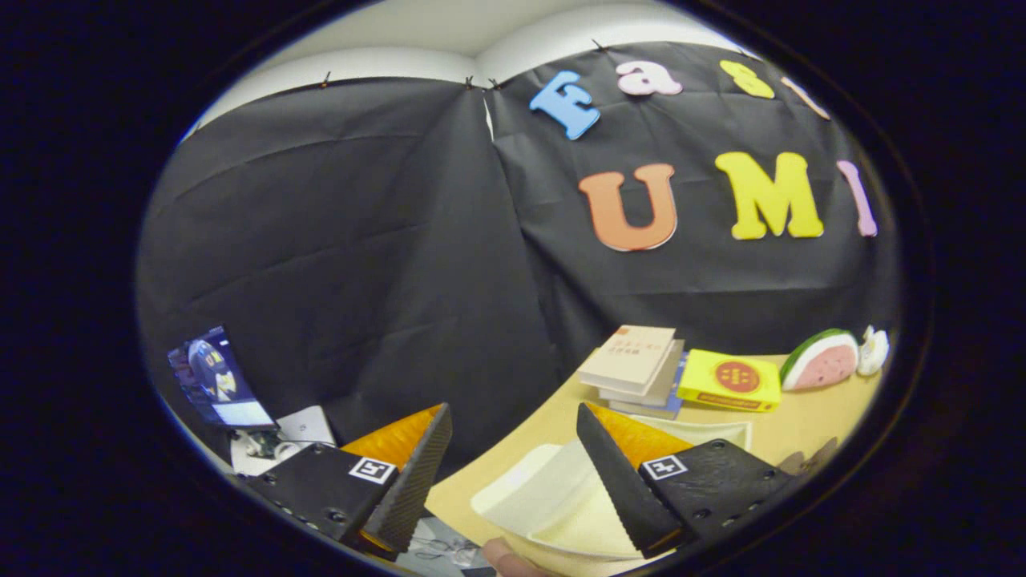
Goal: Open the storage box then place both shoes into the box .Put the left shoe in first, then the right shoe, with the right side of both shoes facing outward in a uniform manner.
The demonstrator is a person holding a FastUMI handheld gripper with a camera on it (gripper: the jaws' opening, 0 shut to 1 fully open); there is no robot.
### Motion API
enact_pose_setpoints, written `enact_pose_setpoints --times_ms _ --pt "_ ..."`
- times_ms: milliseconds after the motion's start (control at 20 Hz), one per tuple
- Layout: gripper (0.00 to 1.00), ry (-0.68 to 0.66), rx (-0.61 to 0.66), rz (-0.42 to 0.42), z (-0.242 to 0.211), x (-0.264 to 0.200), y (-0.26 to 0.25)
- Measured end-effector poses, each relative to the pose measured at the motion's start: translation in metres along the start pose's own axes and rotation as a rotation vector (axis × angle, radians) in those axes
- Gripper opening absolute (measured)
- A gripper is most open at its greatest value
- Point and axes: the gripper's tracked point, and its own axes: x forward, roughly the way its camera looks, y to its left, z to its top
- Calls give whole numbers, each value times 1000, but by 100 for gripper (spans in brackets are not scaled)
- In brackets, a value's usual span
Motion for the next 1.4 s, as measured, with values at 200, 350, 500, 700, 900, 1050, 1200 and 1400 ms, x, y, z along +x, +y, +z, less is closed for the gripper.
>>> enact_pose_setpoints --times_ms 200,350,500,700,900,1050,1200,1400 --pt "95 -105 -90 -148 -22 -66 -57" --pt "95 -116 -109 -267 -44 -106 -113" --pt "95 -60 -97 -389 -74 -140 -177" --pt "96 67 -82 -562 -119 -166 -269" --pt "96 185 -30 -632 -165 -173 -327" --pt "95 258 36 -642 -193 -170 -355" --pt "95 317 79 -645 -214 -161 -371" --pt "89 384 98 -636 -232 -144 -380"
